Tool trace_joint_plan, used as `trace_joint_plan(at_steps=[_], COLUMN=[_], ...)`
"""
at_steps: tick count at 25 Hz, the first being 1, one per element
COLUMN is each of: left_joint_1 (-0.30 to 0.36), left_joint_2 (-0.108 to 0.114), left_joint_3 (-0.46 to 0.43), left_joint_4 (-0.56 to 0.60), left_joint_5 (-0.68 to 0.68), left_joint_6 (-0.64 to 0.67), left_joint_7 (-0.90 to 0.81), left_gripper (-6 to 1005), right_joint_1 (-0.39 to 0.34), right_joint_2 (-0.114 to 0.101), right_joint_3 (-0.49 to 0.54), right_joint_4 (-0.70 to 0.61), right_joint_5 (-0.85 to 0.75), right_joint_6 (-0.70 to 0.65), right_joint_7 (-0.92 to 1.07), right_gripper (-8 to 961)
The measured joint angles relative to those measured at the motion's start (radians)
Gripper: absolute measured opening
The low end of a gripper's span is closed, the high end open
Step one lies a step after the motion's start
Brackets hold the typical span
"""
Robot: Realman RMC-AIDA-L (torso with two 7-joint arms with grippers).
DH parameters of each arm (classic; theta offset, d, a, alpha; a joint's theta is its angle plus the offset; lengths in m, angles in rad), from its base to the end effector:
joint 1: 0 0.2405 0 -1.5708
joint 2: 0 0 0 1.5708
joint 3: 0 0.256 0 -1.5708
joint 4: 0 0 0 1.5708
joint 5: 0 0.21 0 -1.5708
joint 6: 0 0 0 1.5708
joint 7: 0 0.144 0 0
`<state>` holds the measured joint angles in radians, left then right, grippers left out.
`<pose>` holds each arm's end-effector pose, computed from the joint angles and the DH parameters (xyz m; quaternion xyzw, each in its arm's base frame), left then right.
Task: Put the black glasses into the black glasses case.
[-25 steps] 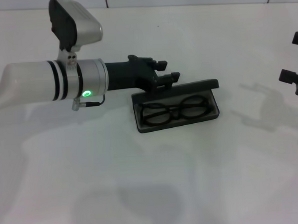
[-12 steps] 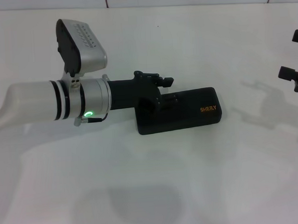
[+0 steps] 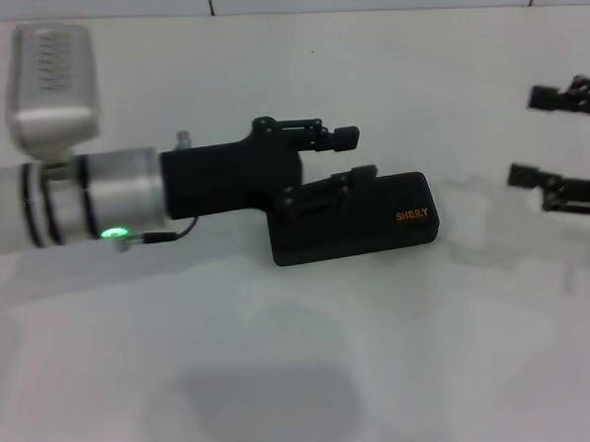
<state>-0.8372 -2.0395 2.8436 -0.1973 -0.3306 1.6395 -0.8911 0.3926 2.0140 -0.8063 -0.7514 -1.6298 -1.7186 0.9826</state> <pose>-0.2094 0.3401 -0.0438 -0.9366 -0.0848 -0.3310 0.0771 0.2551 0.3080 0.0531 -0.9229 -0.0177 0.3211 0.2117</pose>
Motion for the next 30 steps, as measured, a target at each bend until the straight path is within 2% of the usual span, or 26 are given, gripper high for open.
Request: trace_joint_plan(at_steps=[3, 7, 8, 12, 19, 30], left_joint_1=[0.027, 0.075, 0.087, 0.120, 0.139, 0.159], left_joint_2=[0.013, 0.015, 0.015, 0.015, 0.013, 0.014], left_joint_3=[0.000, 0.000, 0.000, 0.000, 0.000, 0.000], left_joint_4=[-0.049, -0.087, -0.088, -0.090, -0.092, -0.093], left_joint_5=[0.007, -0.010, -0.019, -0.031, -0.020, -0.003], left_joint_6=[0.158, 0.245, 0.249, 0.260, 0.264, 0.275], left_joint_7=[-0.004, 0.050, 0.066, 0.116, 0.145, 0.165], left_gripper=[515, 516, 516, 653, 866, 861], right_joint_1=[0.040, 0.110, 0.123, 0.149, 0.152, 0.149], right_joint_2=[0.000, 0.000, 0.000, 0.005, 0.011, 0.011], right_joint_3=[-0.055, -0.088, -0.096, -0.152, -0.164, -0.166], right_joint_4=[0.044, 0.129, 0.144, 0.167, 0.179, 0.209], right_joint_5=[0.001, -0.006, -0.010, -0.007, -0.002, -0.001], right_joint_6=[-0.004, -0.025, -0.029, -0.023, -0.020, -0.019], right_joint_7=[0.004, 0.006, 0.003, -0.010, -0.041, -0.073], right_gripper=[767, 774, 776, 781, 782, 782])
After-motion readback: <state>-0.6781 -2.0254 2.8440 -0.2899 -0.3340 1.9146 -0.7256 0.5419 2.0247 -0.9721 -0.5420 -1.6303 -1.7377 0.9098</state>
